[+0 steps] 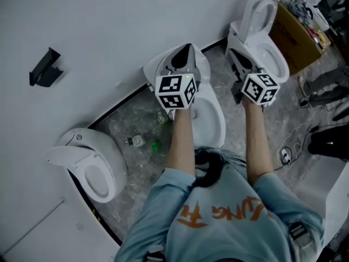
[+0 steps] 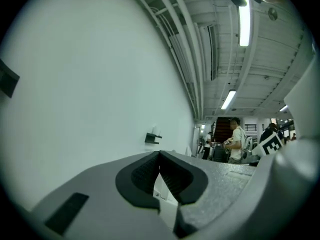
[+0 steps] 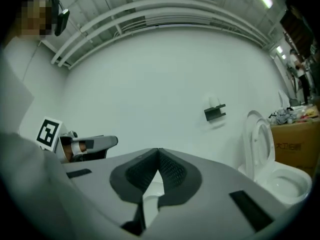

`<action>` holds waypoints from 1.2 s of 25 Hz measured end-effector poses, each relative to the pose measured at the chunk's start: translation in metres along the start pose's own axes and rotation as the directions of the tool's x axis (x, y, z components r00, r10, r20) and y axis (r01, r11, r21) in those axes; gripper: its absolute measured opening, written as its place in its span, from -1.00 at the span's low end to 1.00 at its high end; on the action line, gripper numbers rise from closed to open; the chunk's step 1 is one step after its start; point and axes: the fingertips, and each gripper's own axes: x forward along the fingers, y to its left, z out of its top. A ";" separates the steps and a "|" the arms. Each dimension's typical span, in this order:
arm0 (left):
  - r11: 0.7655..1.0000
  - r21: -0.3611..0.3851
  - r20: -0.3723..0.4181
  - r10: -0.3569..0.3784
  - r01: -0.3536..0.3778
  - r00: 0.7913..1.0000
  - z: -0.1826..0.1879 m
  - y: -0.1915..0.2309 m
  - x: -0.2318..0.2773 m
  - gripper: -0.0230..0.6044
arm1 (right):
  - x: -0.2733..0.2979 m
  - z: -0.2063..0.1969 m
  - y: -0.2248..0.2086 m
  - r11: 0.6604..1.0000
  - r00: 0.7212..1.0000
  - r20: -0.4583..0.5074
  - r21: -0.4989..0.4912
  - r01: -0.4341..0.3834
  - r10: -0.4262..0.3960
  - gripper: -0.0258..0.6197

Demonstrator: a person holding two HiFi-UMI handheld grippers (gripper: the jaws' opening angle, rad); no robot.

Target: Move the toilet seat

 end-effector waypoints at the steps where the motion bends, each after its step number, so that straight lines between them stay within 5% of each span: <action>1: 1.000 0.003 0.016 0.024 -0.024 1.000 0.008 -0.006 -0.003 -0.92 | -0.005 0.003 0.002 1.000 1.000 -0.012 -0.022 0.001 -0.001 -0.92; 4: 0.996 0.009 0.046 0.087 -0.087 0.995 0.012 -0.031 -0.020 -0.92 | -0.027 0.016 0.005 0.997 0.999 -0.006 -0.060 -0.039 0.038 -0.92; 8: 0.971 0.003 -0.008 0.240 -0.240 0.971 -0.024 -0.046 -0.053 -0.92 | -0.061 0.021 0.003 0.989 0.997 -0.010 -0.121 -0.082 0.082 -0.92; 12: 0.956 0.025 -0.025 0.292 -0.292 0.956 -0.043 -0.072 -0.068 -0.92 | -0.084 0.010 -0.003 0.982 0.991 -0.068 -0.149 -0.121 0.112 -0.92; 30: 0.927 0.143 -0.007 0.351 -0.346 0.937 -0.029 -0.111 -0.084 -0.92 | -0.095 0.023 0.010 0.958 0.970 -0.044 -0.156 -0.242 0.238 -0.92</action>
